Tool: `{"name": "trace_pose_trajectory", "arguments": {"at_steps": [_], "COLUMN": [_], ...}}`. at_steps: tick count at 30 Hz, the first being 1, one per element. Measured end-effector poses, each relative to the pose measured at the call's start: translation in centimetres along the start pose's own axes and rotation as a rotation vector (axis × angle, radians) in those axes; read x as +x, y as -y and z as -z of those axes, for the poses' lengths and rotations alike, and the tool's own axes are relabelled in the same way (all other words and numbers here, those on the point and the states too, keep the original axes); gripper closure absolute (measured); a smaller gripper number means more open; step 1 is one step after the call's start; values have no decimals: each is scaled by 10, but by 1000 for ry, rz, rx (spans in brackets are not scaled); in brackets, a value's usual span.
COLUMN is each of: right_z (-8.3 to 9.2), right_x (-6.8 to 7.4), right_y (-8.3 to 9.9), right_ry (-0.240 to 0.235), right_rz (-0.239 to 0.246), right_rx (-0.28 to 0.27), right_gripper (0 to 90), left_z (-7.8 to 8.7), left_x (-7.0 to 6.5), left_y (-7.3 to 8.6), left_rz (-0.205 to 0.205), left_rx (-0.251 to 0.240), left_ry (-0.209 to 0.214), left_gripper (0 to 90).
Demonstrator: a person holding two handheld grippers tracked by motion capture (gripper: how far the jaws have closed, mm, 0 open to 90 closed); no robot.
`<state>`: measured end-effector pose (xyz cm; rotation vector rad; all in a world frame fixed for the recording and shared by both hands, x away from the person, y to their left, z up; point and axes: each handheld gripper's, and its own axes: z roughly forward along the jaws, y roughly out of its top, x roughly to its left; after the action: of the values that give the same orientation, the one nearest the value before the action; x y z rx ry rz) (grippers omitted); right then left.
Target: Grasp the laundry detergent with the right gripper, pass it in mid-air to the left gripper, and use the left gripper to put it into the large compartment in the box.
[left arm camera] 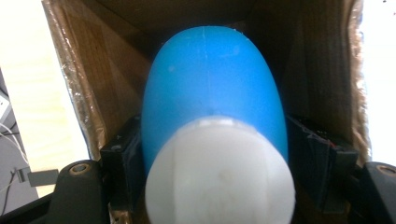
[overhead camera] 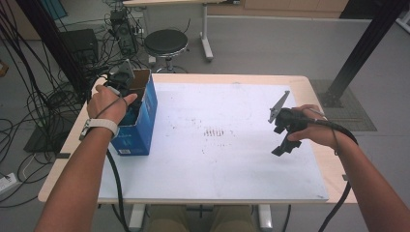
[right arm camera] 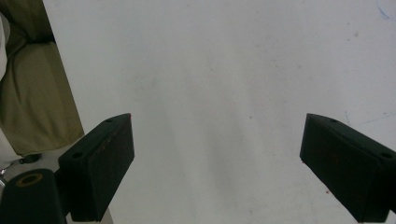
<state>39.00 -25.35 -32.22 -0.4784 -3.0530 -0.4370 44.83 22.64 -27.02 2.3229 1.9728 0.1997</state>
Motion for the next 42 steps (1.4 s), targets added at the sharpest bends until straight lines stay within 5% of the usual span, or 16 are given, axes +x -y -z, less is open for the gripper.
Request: {"name": "trace_pose_trajectory", "arguments": {"at_steps": [20, 29, 42], "right_z": [1, 5, 11], "right_x": [3, 4, 4], "right_y": [-2, 0, 2], "right_ry": [3, 9, 20], "right_rz": [6, 5, -5], "right_rx": [0, -1, 5], "right_gripper": [100, 100, 100], "left_z": [19, 32, 75], "left_x": [3, 3, -5], "left_y": [1, 2, 2], "left_rz": [-13, -56, -156], "left_rx": [-51, -63, -111], "left_ry": [14, 9, 30], "left_gripper": [138, 119, 102]}}
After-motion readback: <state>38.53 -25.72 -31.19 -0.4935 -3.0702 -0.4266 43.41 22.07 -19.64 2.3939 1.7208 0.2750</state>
